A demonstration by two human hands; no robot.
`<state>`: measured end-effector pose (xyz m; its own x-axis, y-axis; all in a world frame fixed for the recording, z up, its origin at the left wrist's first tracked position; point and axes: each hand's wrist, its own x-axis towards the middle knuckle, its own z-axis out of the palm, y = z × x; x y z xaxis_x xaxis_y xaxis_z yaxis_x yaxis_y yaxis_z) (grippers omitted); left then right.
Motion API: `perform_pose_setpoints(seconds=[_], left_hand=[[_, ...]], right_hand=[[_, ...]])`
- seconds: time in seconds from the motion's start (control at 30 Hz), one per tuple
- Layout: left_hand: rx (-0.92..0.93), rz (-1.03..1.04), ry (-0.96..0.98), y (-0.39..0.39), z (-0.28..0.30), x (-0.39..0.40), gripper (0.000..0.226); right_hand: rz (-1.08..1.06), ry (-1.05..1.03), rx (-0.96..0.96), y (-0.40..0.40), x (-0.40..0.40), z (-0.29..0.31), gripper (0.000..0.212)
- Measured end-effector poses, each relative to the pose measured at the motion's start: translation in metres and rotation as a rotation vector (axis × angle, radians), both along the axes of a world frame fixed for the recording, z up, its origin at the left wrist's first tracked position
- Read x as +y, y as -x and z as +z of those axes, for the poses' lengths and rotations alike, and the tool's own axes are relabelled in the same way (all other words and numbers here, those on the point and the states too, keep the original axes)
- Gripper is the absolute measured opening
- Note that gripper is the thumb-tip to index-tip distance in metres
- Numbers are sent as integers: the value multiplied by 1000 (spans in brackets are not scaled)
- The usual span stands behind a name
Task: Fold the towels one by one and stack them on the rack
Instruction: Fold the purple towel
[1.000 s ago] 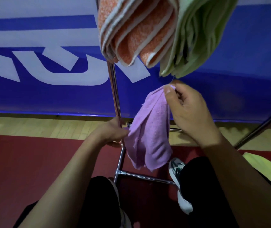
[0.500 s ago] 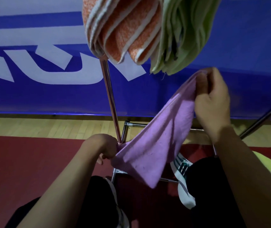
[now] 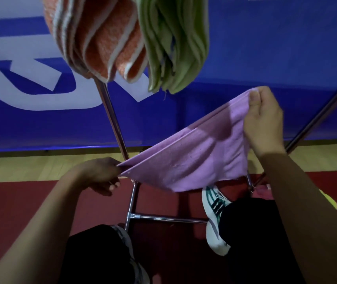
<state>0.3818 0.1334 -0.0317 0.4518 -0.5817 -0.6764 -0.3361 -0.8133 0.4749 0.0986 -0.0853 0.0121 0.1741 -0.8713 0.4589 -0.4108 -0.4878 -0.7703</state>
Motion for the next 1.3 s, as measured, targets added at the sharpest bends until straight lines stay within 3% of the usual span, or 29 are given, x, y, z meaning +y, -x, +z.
perform_pose_setpoints(seconds=[0.13,0.37,0.5,0.67,0.8,0.97,1.1,1.2,1.3], left_hand=[[45,-6,161,-4,17,2,23],[-23,-108,68,1,19,-1,28],[59,-129,139,-3,23,7,35],[117,-18,344,-9,33,12,46],[207,37,370,-14,39,17,32],[-85,7,205,-22,22,16,29],[-180,-35,100,-30,13,15,38],[-271,-197,-10,-28,15,15,41],[-384,-497,-78,-18,25,15,41]], right_hand=[[-46,11,15,11,-7,1,30],[29,-6,11,-1,1,-1,29],[59,7,33,-5,1,-1,30],[61,-4,-2,3,1,6,37],[105,-122,54,10,-1,2,46],[209,-179,147,12,-1,0,49],[304,-168,202,6,7,3,40],[369,-162,212,-5,14,4,32],[428,-201,195,-17,24,4,25]])
